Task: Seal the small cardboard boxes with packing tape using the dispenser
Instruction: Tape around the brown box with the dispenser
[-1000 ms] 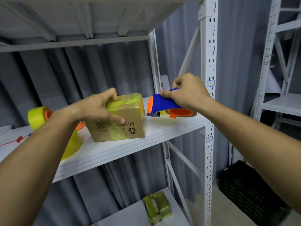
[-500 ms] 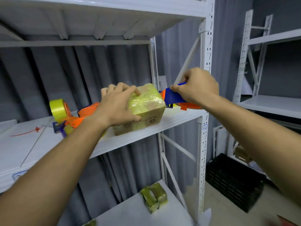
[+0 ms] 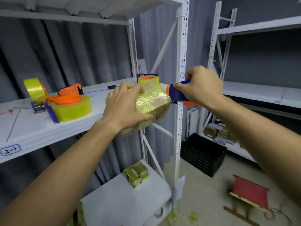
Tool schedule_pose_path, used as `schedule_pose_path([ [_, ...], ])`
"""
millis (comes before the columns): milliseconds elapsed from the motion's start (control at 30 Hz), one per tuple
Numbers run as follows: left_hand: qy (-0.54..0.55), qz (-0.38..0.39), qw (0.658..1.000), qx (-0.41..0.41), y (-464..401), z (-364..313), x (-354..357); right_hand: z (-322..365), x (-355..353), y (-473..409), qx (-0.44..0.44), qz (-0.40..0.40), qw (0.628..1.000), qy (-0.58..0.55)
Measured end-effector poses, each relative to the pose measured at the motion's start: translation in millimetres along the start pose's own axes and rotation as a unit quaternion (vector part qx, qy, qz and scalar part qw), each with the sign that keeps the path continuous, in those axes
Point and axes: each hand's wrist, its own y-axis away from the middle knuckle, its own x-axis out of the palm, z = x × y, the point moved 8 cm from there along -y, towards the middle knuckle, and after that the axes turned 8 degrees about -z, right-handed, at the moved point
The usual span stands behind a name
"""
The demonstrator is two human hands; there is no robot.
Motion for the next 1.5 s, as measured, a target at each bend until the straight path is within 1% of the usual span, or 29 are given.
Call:
schedule_pose_path([
  [233,0.014,0.079,0.994,-0.07,42,-3,71,-47,45,46,0.019,0.058,0.998,-0.014],
  [400,0.001,0.128,0.978,-0.165,89,4,134,-81,102,83,0.041,0.097,0.993,-0.046],
  [533,-0.009,0.158,0.949,-0.273,133,17,183,-109,158,117,0.058,0.165,0.982,-0.076],
  [600,-0.011,0.18,0.925,-0.335,157,24,207,-121,185,137,0.069,0.202,0.973,-0.085],
  [667,0.008,0.192,0.893,-0.407,181,29,231,-132,212,159,0.085,0.236,0.963,-0.097],
  [767,0.064,0.184,0.839,-0.508,215,35,268,-144,253,190,0.088,0.279,0.95,-0.106],
  [800,0.071,0.178,0.826,-0.53,223,36,278,-147,264,200,0.086,0.289,0.947,-0.108],
  [933,0.065,0.161,0.783,-0.597,261,53,333,-162,324,247,0.054,0.318,0.94,-0.114],
  [1000,0.06,0.154,0.768,-0.619,278,65,361,-170,355,272,0.039,0.323,0.938,-0.122],
  [1167,0.068,0.137,0.747,-0.647,326,107,430,-182,433,328,0.026,0.327,0.929,-0.169],
  [1300,0.065,0.094,0.732,-0.672,362,153,476,-175,496,365,0.016,0.329,0.926,-0.185],
  [1433,-0.014,0.051,0.738,-0.673,385,208,518,-155,564,392,-0.001,0.339,0.922,-0.187],
  [1500,-0.048,0.041,0.736,-0.674,395,237,541,-142,598,402,-0.012,0.341,0.921,-0.186],
])
